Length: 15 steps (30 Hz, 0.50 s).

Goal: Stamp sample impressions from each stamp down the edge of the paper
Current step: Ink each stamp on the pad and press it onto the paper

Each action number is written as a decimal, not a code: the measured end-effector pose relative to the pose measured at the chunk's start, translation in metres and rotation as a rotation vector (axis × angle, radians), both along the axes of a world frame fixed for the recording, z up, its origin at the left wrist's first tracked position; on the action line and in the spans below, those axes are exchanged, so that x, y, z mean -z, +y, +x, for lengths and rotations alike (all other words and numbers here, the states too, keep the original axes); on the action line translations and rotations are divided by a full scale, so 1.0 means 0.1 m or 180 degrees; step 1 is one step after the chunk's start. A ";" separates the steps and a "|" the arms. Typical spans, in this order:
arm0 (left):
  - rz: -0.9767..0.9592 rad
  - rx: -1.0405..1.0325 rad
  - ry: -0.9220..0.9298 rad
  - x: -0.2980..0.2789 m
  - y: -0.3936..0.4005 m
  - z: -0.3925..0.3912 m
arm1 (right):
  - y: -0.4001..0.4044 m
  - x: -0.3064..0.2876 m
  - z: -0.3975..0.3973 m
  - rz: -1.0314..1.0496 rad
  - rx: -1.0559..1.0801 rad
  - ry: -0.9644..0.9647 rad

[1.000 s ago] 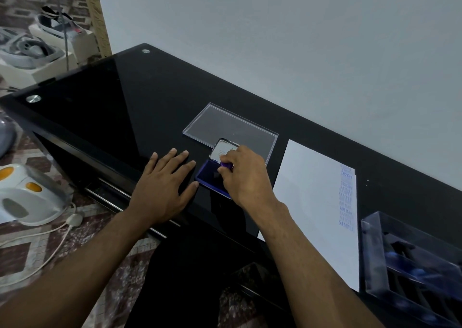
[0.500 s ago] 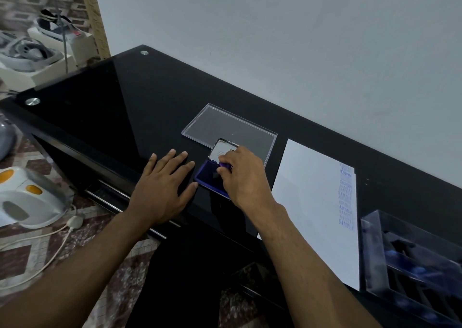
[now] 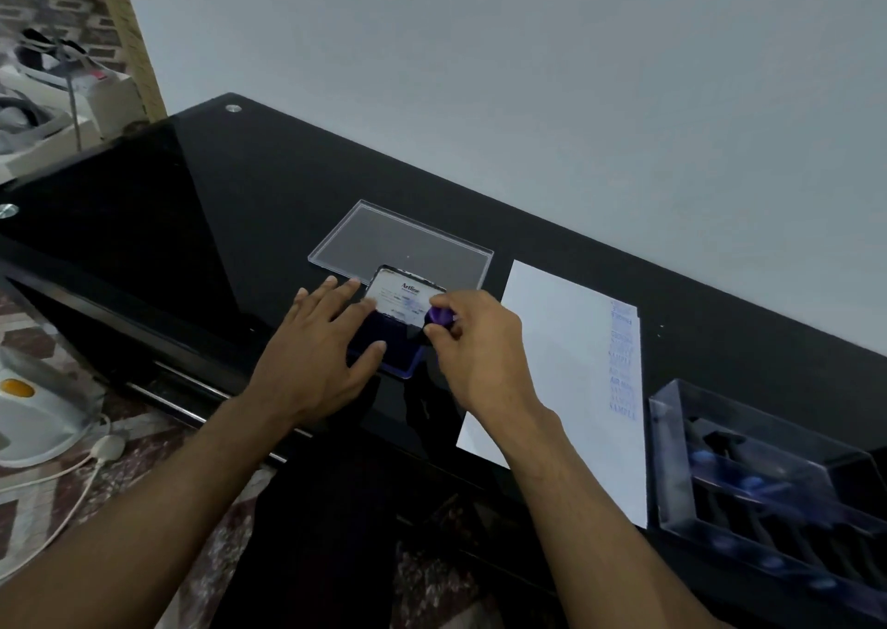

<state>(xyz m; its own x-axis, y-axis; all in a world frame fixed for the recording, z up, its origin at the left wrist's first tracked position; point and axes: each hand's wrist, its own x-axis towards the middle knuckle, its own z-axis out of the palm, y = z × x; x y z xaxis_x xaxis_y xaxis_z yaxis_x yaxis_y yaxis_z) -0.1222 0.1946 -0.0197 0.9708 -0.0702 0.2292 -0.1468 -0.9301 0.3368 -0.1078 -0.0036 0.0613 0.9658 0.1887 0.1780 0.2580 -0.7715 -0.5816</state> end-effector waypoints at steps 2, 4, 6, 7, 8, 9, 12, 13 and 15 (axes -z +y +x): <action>-0.0015 0.0093 -0.0049 -0.05 -0.17 0.04 | -0.18 -0.04 -0.05 -0.0068 0.0055 -0.0088; -0.0028 0.0191 -0.0073 -0.10 -0.35 0.06 | -0.35 -0.06 -0.10 -0.0042 0.0135 -0.0138; -0.0059 0.0281 -0.0083 -0.14 -0.55 0.06 | -0.51 -0.08 -0.15 0.0009 0.0253 -0.0151; -0.0070 0.0331 -0.0070 -0.16 -0.64 0.07 | -0.59 -0.08 -0.17 0.0014 0.0321 -0.0148; -0.0087 0.0388 -0.0040 -0.18 -0.73 0.08 | -0.67 -0.09 -0.19 0.0018 0.0391 -0.0143; -0.0118 0.0455 -0.0007 -0.19 -0.83 0.09 | -0.75 -0.10 -0.21 0.0023 0.0463 -0.0130; -0.0232 0.0609 0.0079 -0.20 -1.08 0.12 | -0.98 -0.12 -0.26 0.0039 0.0683 -0.0134; -0.0255 0.0644 0.0090 -0.20 -1.17 0.13 | -1.07 -0.12 -0.28 0.0036 0.0744 -0.0163; -0.0249 0.0736 0.0070 -0.18 -1.35 0.15 | -1.25 -0.13 -0.32 0.0003 0.0853 -0.0188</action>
<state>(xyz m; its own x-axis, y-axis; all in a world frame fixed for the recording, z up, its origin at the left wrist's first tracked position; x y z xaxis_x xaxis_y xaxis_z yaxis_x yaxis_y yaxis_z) -0.1077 0.0601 -0.0017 0.9358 -0.2741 0.2218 -0.3447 -0.8436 0.4118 -0.1397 -0.1289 0.0746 0.9691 -0.0723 0.2357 0.0783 -0.8163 -0.5723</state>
